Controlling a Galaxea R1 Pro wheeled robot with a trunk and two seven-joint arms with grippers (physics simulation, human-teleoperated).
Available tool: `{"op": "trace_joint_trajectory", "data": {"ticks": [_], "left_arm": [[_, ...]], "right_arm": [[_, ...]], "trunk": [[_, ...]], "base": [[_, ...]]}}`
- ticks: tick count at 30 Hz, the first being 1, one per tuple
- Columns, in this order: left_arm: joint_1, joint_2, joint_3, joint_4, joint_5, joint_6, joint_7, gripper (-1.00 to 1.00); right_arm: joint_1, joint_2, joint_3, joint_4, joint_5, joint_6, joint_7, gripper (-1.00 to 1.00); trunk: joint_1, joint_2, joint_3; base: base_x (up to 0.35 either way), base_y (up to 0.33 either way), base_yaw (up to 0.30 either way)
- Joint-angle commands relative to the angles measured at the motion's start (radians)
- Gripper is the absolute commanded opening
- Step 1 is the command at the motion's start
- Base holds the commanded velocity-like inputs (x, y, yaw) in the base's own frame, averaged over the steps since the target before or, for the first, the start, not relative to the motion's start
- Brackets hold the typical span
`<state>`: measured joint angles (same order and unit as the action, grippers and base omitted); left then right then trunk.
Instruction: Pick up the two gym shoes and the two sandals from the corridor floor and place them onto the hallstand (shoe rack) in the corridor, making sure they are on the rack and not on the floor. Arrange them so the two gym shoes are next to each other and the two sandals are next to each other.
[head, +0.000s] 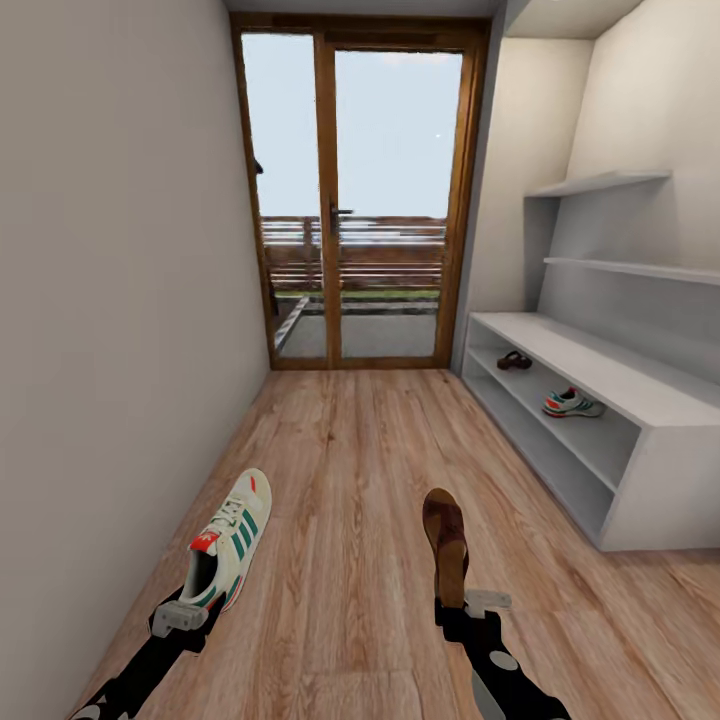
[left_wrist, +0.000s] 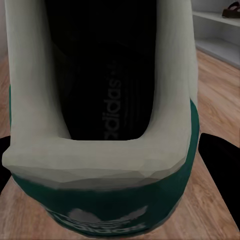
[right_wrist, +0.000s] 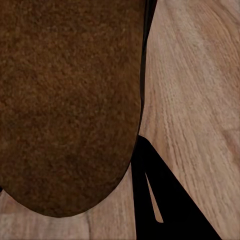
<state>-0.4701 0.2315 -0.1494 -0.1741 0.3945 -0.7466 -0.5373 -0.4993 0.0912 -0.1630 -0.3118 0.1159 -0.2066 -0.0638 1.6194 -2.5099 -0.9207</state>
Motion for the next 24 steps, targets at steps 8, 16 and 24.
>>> {"op": "trace_joint_trajectory", "data": {"ticks": [8,16,24], "left_arm": [[-0.001,0.000,-0.006,0.001,0.012,-0.002,-0.006,-1.00],[-0.001,0.000,-0.006,0.001,0.012,-0.002,-0.006,-1.00],[-0.001,0.000,-0.006,0.001,0.011,-0.002,-0.006,-1.00]], "right_arm": [[-0.001,0.001,-0.006,0.000,0.008,-0.003,-0.002,-1.00],[-0.001,0.001,-0.004,0.001,0.008,-0.004,-0.002,-1.00],[-0.001,0.001,-0.004,0.001,0.008,-0.004,-0.002,-1.00]], "trunk": [[0.000,0.000,-0.001],[0.000,0.000,-0.001],[0.000,0.000,-0.001]], "base": [[0.347,0.000,0.000],[0.347,0.000,0.000],[0.347,0.000,-0.053]]}}
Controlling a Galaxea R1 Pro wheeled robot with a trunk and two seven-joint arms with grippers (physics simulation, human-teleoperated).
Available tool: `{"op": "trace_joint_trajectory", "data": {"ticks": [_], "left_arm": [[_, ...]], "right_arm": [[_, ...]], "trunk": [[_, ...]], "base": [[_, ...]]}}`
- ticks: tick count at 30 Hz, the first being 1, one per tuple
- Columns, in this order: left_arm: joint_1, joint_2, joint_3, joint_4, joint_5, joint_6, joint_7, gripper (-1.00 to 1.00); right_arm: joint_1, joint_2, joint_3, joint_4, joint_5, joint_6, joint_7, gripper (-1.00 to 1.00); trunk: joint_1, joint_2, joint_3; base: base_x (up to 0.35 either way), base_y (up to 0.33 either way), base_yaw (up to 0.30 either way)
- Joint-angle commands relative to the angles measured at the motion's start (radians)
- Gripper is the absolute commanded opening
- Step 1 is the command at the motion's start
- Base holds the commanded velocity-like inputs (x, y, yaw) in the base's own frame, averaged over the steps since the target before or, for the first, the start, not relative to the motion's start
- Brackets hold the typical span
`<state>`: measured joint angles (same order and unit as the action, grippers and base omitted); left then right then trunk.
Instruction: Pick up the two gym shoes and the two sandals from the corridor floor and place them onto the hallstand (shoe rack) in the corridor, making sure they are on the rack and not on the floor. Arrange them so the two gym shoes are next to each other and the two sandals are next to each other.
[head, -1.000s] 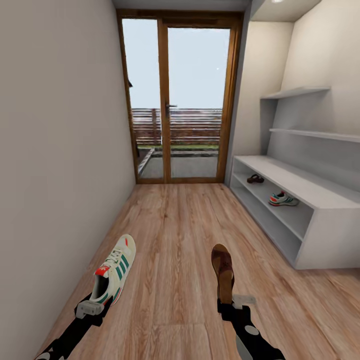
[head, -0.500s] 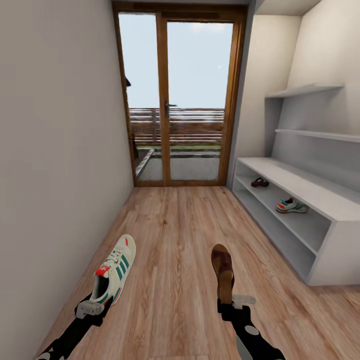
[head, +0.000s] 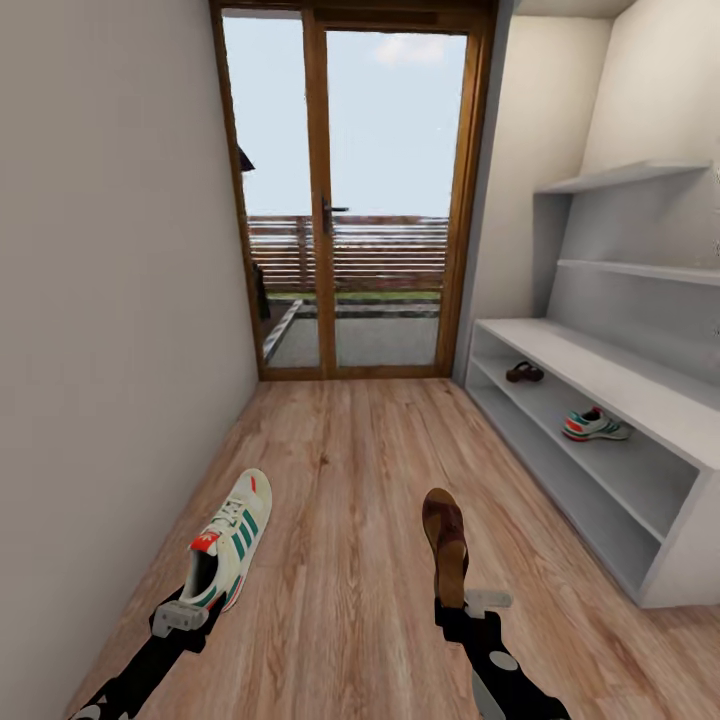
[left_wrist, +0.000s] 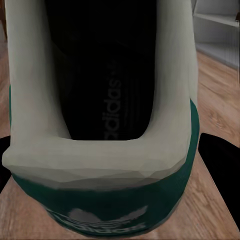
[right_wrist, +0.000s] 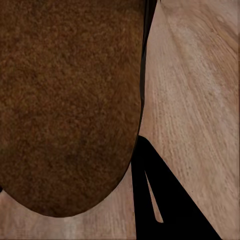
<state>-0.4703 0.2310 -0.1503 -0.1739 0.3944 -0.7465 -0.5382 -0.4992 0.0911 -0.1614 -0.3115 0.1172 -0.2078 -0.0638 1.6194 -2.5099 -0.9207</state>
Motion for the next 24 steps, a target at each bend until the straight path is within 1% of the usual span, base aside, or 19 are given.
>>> {"op": "trace_joint_trajectory", "data": {"ticks": [1,10,20,24], "left_arm": [[-0.001,0.001,-0.006,0.001,0.012,-0.002,-0.005,-1.00],[-0.001,0.001,-0.006,0.000,0.011,-0.002,-0.005,-1.00],[-0.001,0.001,-0.005,0.001,0.011,-0.002,-0.005,-1.00],[-0.001,0.001,-0.006,0.001,0.011,-0.003,-0.006,-1.00]], "right_arm": [[-0.001,0.001,-0.006,0.001,0.007,-0.002,-0.002,-1.00],[-0.001,0.001,-0.006,0.002,0.007,-0.002,-0.002,-1.00],[-0.001,0.001,-0.006,0.002,0.007,-0.014,-0.002,-1.00],[-0.001,0.001,-0.006,0.002,0.007,-0.014,-0.002,-1.00]], "trunk": [[0.000,0.000,-0.001],[0.000,0.000,-0.001],[0.000,0.000,-0.001],[0.000,0.000,-0.001]], "base": [[0.347,0.000,-0.218],[0.347,0.000,-0.250],[0.339,0.000,-0.049],[0.097,0.000,-0.219]]}}
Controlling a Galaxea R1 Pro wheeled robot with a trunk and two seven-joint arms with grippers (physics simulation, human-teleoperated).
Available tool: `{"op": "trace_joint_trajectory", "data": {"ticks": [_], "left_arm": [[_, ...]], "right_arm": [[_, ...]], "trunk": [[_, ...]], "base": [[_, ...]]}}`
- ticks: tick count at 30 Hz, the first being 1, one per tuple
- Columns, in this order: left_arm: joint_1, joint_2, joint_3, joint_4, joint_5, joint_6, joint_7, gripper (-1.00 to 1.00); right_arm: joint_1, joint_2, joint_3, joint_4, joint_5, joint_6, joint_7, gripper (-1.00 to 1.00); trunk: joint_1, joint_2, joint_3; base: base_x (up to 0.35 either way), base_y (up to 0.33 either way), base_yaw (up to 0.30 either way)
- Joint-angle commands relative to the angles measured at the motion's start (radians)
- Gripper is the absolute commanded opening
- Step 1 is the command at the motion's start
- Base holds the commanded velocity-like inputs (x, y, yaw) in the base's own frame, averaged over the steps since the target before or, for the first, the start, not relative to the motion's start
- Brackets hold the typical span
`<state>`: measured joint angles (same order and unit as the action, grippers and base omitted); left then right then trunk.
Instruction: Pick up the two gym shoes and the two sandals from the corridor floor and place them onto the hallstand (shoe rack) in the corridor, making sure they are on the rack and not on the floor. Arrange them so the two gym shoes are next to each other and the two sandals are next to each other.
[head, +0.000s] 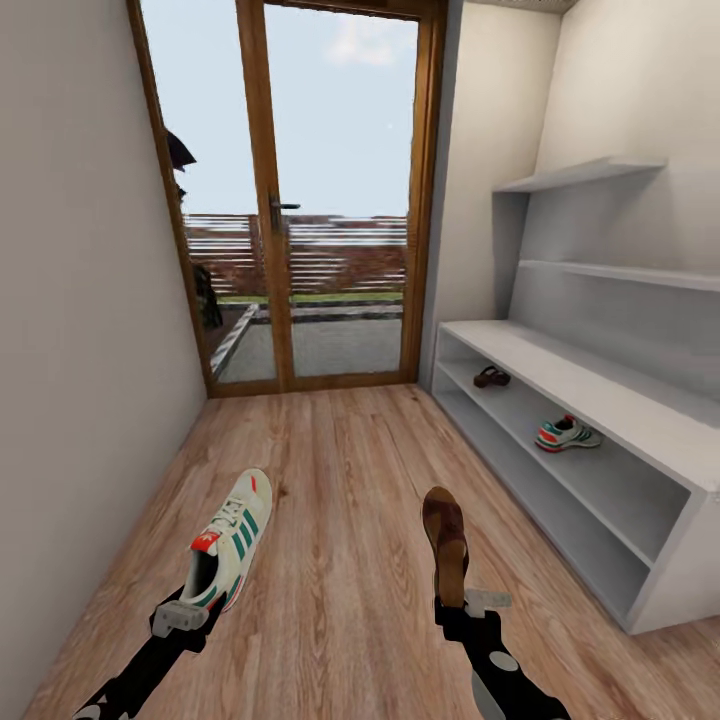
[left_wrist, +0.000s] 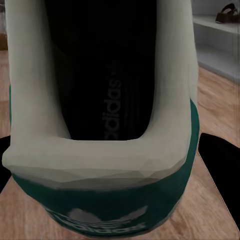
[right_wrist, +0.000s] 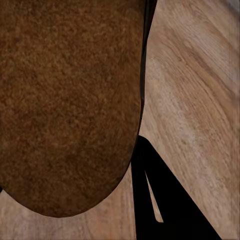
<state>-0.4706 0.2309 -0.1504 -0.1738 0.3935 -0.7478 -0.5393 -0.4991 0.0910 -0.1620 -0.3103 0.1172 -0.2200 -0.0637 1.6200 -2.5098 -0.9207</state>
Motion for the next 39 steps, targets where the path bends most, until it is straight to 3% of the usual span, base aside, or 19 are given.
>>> {"op": "trace_joint_trajectory", "data": {"ticks": [1,14,26,39], "left_arm": [[0.000,0.001,-0.005,0.000,0.012,-0.002,-0.005,-1.00],[0.000,0.000,-0.006,0.000,0.011,-0.002,-0.005,-1.00],[0.000,-0.005,-0.005,0.000,0.012,-0.002,-0.005,-1.00],[0.000,-0.005,-0.005,0.000,0.012,-0.002,-0.005,-1.00]], "right_arm": [[-0.001,0.001,-0.006,0.001,0.007,-0.002,-0.002,-1.00],[-0.001,0.001,-0.007,0.006,0.007,-0.002,-0.002,-1.00],[-0.001,0.001,-0.005,0.007,0.007,-0.004,-0.002,-1.00],[-0.001,0.001,-0.007,0.007,0.007,-0.004,-0.002,-1.00]], "trunk": [[0.000,0.000,-0.001],[0.000,0.000,-0.001],[0.000,0.000,-0.001],[0.000,0.000,-0.001]], "base": [[0.034,0.000,-0.246],[0.019,0.012,-0.260],[0.232,0.203,-0.109],[0.243,0.214,-0.250]]}}
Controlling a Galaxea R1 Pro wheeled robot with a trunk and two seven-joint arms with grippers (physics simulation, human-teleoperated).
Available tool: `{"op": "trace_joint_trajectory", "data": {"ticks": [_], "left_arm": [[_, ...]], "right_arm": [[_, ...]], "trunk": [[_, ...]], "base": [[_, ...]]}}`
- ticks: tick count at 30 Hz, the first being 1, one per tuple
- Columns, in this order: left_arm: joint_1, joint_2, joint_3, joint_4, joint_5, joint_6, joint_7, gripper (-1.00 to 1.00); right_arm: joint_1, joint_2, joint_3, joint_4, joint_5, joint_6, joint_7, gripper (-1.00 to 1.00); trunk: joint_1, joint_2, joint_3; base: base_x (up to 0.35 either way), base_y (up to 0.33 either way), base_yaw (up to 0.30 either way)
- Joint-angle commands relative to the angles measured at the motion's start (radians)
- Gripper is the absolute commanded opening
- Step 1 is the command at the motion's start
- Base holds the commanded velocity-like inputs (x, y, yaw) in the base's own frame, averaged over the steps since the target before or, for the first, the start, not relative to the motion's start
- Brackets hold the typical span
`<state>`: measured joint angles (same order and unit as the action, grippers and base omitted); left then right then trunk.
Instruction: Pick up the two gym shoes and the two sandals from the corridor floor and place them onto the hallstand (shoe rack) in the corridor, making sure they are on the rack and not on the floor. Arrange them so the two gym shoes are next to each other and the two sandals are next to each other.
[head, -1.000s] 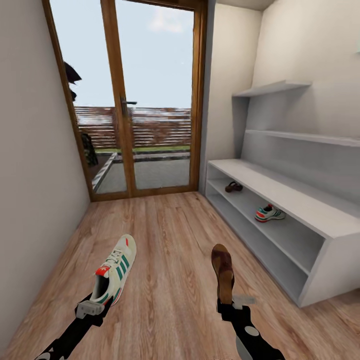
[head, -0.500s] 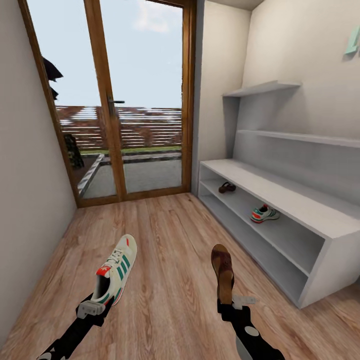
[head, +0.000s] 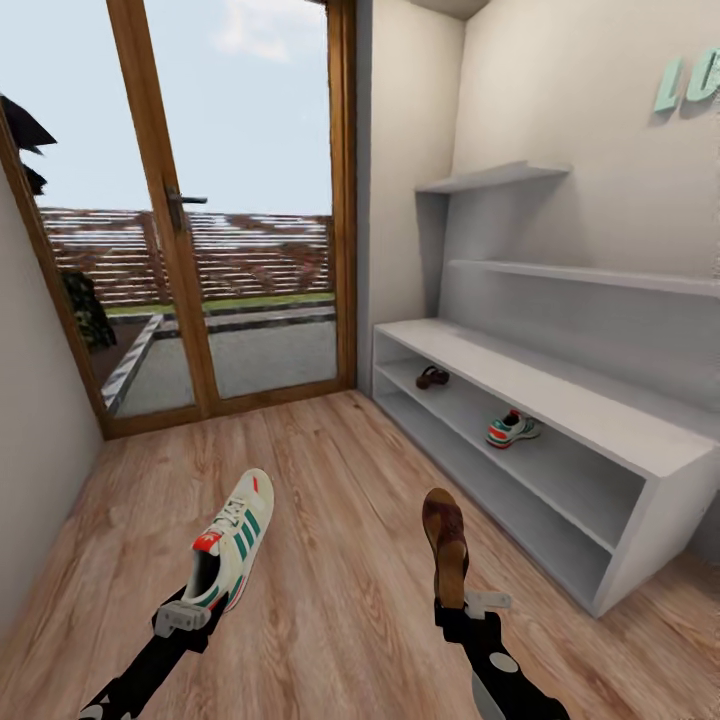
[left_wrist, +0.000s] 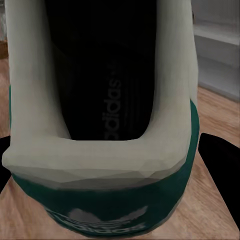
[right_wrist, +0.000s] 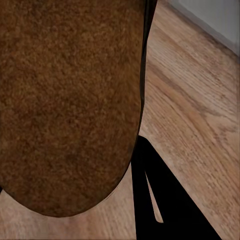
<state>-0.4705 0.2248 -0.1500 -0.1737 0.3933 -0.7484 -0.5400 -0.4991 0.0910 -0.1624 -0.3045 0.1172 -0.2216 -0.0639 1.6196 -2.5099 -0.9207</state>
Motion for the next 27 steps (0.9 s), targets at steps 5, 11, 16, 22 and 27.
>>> {"op": "trace_joint_trajectory", "data": {"ticks": [5,11,16,22,27], "left_arm": [[-0.001,0.001,-0.005,0.000,0.012,-0.002,-0.005,-1.00],[-0.001,0.001,-0.005,0.000,0.013,-0.002,-0.003,-1.00],[0.000,0.001,-0.005,0.000,0.013,-0.002,-0.003,-1.00],[0.000,0.001,-0.005,0.000,0.013,-0.002,-0.003,-1.00],[-0.001,0.001,-0.005,0.000,0.013,-0.002,-0.003,-1.00]], "right_arm": [[-0.001,0.001,-0.006,0.001,0.006,-0.002,-0.002,-1.00],[-0.001,0.001,-0.006,0.001,0.006,-0.002,-0.002,-1.00],[-0.001,0.001,-0.006,0.001,0.006,-0.002,-0.002,-1.00],[-0.001,0.001,-0.006,0.001,0.006,-0.002,-0.002,-1.00],[-0.001,0.001,-0.006,0.001,0.006,-0.002,-0.002,-1.00]], "trunk": [[0.000,0.000,-0.001],[0.000,0.000,-0.001],[0.000,0.000,-0.001],[0.000,0.000,-0.001],[0.000,0.000,-0.001]], "base": [[0.243,0.214,-0.266],[0.255,0.214,-0.266],[0.311,0.139,-0.266],[0.336,0.084,-0.267],[0.306,0.080,-0.267]]}}
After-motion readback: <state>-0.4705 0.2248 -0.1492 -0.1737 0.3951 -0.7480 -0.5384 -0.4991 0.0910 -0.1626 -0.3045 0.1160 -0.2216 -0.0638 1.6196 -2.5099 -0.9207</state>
